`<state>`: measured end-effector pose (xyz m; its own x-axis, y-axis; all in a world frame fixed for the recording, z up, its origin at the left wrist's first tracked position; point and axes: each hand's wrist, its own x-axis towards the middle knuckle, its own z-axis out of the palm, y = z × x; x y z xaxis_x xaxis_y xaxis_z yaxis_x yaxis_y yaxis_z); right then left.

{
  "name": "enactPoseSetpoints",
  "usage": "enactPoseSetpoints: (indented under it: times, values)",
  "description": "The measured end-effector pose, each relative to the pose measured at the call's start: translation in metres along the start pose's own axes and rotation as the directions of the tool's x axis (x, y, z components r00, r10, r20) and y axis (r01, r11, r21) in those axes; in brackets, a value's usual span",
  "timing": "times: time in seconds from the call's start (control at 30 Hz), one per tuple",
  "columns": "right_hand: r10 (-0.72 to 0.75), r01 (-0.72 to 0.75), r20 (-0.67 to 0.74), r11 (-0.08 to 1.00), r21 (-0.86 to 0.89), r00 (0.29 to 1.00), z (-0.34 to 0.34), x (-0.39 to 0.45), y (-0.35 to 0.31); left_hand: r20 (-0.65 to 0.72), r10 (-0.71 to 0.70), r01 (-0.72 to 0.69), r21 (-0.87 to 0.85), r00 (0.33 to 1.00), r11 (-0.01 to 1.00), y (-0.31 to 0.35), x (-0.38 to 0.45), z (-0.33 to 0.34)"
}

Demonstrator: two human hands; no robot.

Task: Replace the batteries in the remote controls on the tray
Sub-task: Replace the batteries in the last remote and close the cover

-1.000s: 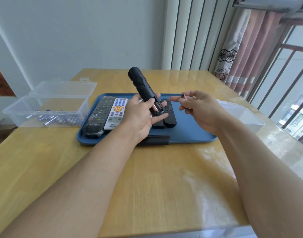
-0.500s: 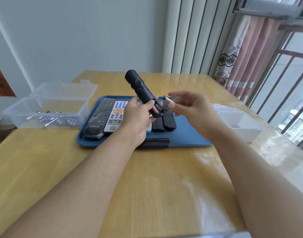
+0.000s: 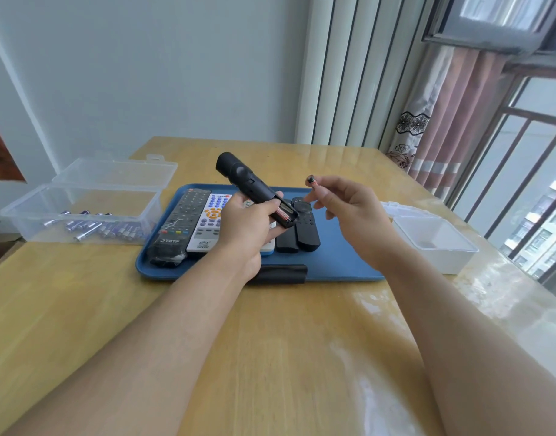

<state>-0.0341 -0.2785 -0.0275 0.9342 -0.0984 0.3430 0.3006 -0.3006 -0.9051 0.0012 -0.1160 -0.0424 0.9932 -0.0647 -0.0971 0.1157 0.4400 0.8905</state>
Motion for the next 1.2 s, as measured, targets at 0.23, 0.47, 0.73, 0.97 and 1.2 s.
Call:
enactPoseSetpoints:
  times: [0.23, 0.47, 0.73, 0.97, 1.2]
  values:
    - [-0.006, -0.001, 0.052, 0.991, 0.134, 0.999, -0.003, 0.0, -0.001, 0.011, -0.008, 0.008, -0.026, 1.0, 1.0, 0.0, -0.001, 0.001]
    - [-0.072, 0.071, 0.0, 0.987, 0.141, 0.997, 0.003, -0.004, -0.006, 0.048, 0.017, -0.016, -0.027, 0.999, 1.0, 0.002, -0.007, 0.002]
    - [-0.098, 0.093, -0.099, 0.994, -0.059, 0.99, 0.004, -0.004, 0.0, 0.106, -0.01, 0.028, -0.172, 0.994, 0.985, 0.005, -0.013, 0.007]
    - [-0.123, 0.072, -0.149, 0.948, -0.31, 0.981, 0.008, -0.007, 0.003, 0.09, 0.004, 0.011, -0.169, 0.996, 0.986, 0.004, -0.015, 0.007]
    - [-0.093, 0.061, -0.132, 0.971, -0.232, 0.987, 0.005, -0.01, -0.004, 0.033, 0.053, -0.047, -0.148, 0.998, 0.988, 0.003, -0.011, 0.004]
